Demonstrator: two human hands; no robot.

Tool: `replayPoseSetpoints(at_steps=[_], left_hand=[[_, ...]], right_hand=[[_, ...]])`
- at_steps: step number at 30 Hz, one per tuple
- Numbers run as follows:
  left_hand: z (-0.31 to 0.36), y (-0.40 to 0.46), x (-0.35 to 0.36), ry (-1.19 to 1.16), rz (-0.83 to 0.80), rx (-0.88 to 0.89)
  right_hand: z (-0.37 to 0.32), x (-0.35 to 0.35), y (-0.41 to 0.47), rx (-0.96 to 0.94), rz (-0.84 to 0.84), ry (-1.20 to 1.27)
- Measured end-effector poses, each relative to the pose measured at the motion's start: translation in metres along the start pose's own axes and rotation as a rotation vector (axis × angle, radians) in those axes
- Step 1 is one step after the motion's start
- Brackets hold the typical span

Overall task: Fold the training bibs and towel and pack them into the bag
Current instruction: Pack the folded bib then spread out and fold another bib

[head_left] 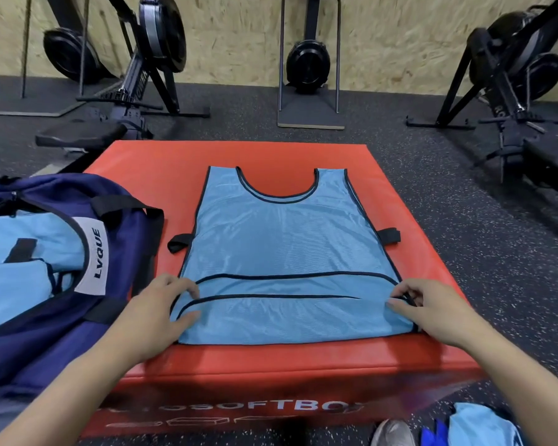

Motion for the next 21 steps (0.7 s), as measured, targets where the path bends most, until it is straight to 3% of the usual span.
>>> replayPoseSetpoints(at_steps=[5,8,11,16,21], left_hand=[[-0.004,0.004,0.001,0.031,0.032,-0.086],[-0.005,0.006,0.001,0.031,0.035,-0.103],[-0.003,0.007,0.001,-0.076,0.071,-0.131],[0.002,0.011,-0.005,-0.550,0.177,-0.196],[-0.003,0.010,-0.012,-0.694,0.213,-0.216]], right_hand=[[-0.004,0.002,0.002,0.007,0.028,-0.119],[-0.001,0.002,0.005,0.031,-0.052,-0.102],[-0.003,0.000,0.005,0.058,-0.078,0.247],[-0.013,-0.007,0.001,0.075,0.000,0.691],[-0.015,-0.017,0.001,0.053,0.119,0.891]])
Point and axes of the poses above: each hand's wrist, its own y-axis towards the middle knuckle, its own x-axis out of the palm, z = x × y, the point moved 3 cm from there along y, towards the middle knuckle, and after that the axes turned 2 degrees about -x, right-handed, at the moved point
